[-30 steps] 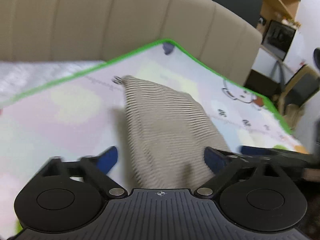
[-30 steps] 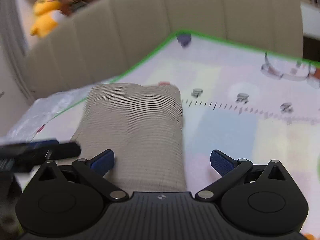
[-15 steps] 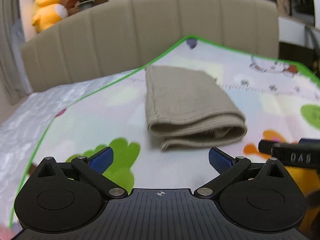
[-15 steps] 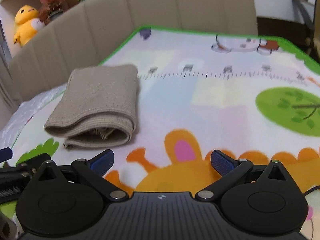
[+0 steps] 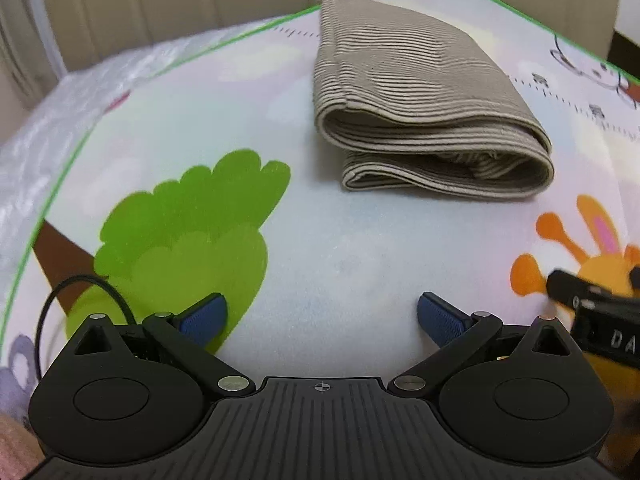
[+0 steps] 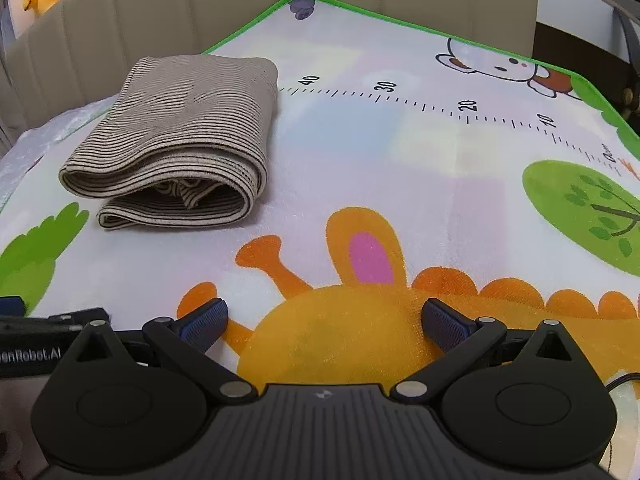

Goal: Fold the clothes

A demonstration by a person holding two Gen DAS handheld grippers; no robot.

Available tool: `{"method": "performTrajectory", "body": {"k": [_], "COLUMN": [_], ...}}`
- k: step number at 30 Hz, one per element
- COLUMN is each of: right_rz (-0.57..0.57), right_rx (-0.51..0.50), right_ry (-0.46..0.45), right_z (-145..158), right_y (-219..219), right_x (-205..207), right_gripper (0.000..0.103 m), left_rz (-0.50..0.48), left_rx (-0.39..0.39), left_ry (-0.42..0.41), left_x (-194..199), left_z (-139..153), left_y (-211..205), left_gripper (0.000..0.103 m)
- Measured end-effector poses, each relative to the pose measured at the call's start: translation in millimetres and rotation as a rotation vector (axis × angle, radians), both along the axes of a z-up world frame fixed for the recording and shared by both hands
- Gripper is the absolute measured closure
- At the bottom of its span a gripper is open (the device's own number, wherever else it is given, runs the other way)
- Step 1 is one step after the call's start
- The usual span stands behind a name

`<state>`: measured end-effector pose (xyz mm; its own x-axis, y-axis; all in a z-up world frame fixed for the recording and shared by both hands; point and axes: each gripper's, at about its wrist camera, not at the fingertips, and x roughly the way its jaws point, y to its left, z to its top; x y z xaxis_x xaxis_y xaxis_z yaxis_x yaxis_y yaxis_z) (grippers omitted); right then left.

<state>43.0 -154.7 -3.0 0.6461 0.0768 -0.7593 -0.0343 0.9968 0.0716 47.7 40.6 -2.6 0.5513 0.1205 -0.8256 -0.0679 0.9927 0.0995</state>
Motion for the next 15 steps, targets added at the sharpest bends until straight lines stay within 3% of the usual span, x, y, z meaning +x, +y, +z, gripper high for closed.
{"method": "performTrajectory", "body": {"k": [5,15], "right_rz": [-0.002,0.000], "right_rx": [-0.020,-0.027], "right_ry": [-0.014,-0.019], "right_z": [-0.2,-0.7], "right_y": [4.1,5.7], "right_x": [-1.4,-1.7], "right_gripper": [0.000,0.000], "left_rz": [0.015,0.010], "left_rx": [-0.031,-0.014], "left_ry": [0.013,0.017], "left_x": [-0.9,4.5], "left_z": [-1.0,-0.8], "left_y": [4.1,2.7], "left_gripper": [0.000,0.000]}}
